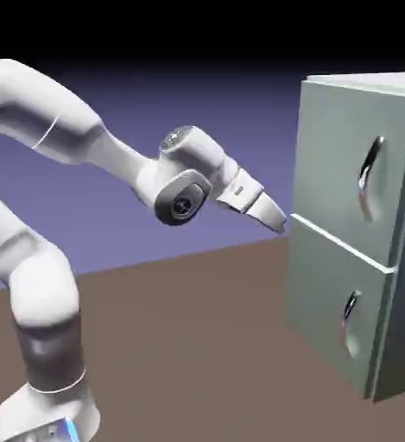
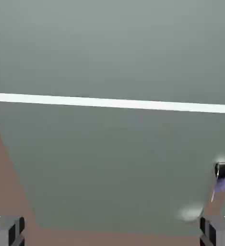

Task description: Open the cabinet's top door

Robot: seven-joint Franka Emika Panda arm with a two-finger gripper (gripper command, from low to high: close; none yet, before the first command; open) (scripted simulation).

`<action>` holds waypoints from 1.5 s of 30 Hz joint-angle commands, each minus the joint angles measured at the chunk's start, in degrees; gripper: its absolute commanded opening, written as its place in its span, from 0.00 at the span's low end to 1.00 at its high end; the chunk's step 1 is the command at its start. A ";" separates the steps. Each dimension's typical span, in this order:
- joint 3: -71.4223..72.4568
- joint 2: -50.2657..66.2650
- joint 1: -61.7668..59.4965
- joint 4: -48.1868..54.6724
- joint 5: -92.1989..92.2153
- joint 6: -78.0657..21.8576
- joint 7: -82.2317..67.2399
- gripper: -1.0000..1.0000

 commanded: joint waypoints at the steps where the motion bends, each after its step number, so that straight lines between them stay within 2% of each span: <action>1: -1.05 -0.42 0.92 0.47 -2.50 -0.10 -1.00 1.00; 45: -47.11 -18.83 41.48 21.24 -112.13 -4.69 -44.98 1.00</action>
